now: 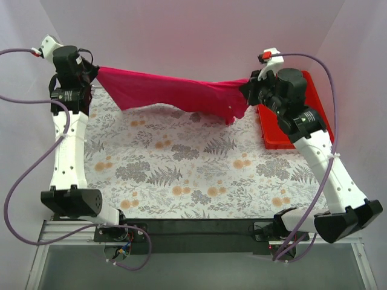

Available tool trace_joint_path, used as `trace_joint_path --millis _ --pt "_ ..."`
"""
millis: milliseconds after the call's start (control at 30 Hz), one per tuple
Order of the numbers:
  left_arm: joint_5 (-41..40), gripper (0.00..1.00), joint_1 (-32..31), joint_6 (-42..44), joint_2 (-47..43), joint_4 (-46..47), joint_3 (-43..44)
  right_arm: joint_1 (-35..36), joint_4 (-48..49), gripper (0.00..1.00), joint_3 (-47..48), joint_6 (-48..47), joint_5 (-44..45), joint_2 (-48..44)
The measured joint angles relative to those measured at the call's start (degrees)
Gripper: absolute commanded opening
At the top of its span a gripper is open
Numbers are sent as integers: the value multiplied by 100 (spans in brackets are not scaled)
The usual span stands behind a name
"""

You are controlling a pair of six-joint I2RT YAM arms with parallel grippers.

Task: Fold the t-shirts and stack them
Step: Flatten the tshirt out

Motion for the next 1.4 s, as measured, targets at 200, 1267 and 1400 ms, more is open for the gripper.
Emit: trace_joint_path --millis 200,1267,1400 --pt "306 0 -101 -101 -1528 299 -1930 9 -114 2 -1528 -175 -503 -538" --pt "684 0 -181 -245 -3580 -758 -5910 76 -844 44 -4833 1340 -332 -234" --pt "678 0 -212 -190 -3545 -754 -5910 13 -367 33 -4863 1342 -256 98"
